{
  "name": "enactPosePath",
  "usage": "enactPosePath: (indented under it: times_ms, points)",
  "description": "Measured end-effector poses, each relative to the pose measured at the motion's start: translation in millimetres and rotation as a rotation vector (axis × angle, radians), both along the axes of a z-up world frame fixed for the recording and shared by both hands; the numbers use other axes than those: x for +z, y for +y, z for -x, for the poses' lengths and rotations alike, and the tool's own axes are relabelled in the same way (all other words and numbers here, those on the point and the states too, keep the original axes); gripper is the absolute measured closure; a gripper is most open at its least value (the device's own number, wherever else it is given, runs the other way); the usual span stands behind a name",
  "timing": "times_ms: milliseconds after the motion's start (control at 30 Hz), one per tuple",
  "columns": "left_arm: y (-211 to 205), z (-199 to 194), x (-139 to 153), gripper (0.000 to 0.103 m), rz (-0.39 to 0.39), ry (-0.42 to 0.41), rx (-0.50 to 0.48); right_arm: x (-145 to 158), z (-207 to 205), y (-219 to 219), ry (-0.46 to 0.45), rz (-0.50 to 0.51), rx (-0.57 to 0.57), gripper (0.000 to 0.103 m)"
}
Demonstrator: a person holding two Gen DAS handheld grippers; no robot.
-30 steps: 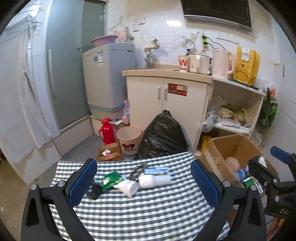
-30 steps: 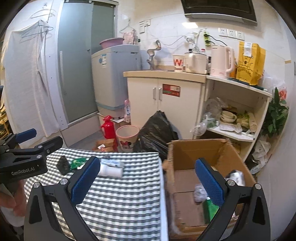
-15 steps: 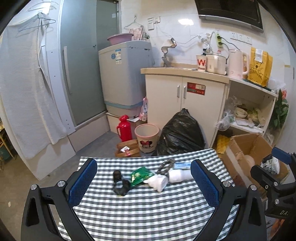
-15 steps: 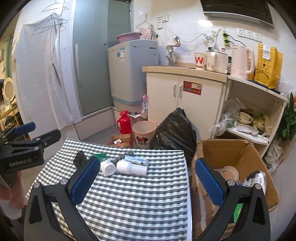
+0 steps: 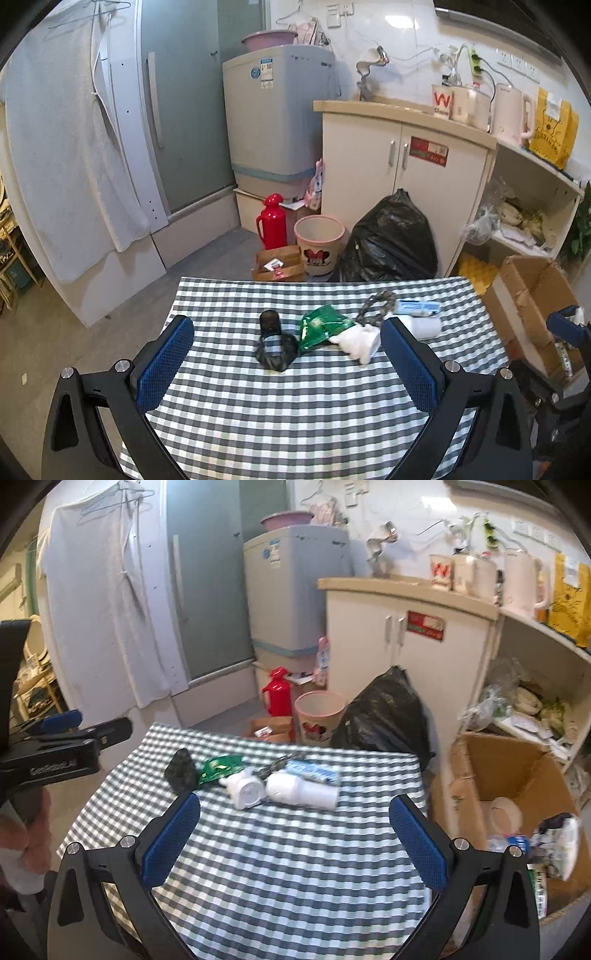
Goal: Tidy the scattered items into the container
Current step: 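Move both tools back over the table toward the remaining items, then approach the black sunglasses with the left tool while the right tool approaches the white plush toy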
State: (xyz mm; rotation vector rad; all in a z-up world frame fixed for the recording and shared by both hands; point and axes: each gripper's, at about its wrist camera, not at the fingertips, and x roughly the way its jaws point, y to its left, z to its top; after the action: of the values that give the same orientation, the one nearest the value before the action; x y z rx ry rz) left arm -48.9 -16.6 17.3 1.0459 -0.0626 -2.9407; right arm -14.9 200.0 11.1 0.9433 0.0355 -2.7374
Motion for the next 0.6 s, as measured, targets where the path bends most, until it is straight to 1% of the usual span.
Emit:
enactPosePath:
  times_ms: [133,300,367,600]
  points:
    - [-8,11,-17,0.000,0.007,-0.033,0.007,-15,10,-16,-0.027,-0.022,0.054,0.000]
    - [-22,23,-42,0.000,0.006,-0.084,0.020,-33,23,-32,-0.065,-0.004,0.128,0.000]
    - [-29,29,-49,0.000,-0.001,-0.104,0.029,-39,29,-38,-0.078,-0.010,0.141,0.001]
    - [-51,50,-63,0.000,-0.010,-0.115,0.076,-57,46,-56,-0.115,-0.035,0.191,0.006]
